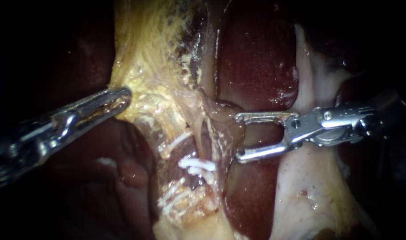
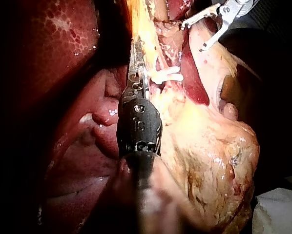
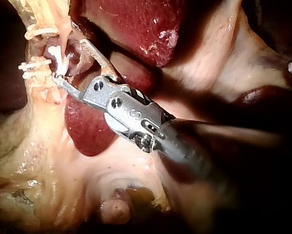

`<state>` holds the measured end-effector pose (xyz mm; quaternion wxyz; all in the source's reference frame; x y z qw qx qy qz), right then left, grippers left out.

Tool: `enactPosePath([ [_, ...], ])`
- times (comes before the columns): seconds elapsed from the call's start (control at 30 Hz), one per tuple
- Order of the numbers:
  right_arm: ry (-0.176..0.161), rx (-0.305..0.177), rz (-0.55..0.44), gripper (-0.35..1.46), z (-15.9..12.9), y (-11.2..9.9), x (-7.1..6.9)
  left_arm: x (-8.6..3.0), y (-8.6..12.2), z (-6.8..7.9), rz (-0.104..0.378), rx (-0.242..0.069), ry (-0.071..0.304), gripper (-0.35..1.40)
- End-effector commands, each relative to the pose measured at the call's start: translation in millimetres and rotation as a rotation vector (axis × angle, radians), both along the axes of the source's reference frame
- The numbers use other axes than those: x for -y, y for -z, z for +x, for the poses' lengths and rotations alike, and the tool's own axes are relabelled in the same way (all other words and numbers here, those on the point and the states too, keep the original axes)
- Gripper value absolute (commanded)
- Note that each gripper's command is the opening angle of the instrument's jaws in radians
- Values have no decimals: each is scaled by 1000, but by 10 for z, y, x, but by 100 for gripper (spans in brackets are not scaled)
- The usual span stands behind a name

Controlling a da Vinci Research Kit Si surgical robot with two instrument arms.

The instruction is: Going back second clip right tube

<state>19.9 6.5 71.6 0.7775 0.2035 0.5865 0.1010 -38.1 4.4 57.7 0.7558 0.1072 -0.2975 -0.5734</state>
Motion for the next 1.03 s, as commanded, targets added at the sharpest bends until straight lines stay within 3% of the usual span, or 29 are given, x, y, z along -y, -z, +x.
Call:
enactPosePath([
  [0.03,3,-1,-10,60,-1,1,0,3,-4,-4,1,13,-12,-35],
  [0.2,11,-6,-30,60,-8,4,-4,10,-28,-21,10,43,-51,-35],
  [0.37,13,-8,-34,60,-10,6,-5,16,-50,-38,22,43,-85,-35],
  [0.57,13,-12,-38,60,-10,9,-6,20,-63,-53,31,37,-103,-35],
  [1.03,18,-16,-53,60,-13,12,-8,20,-63,-52,31,45,-117,-35],
])
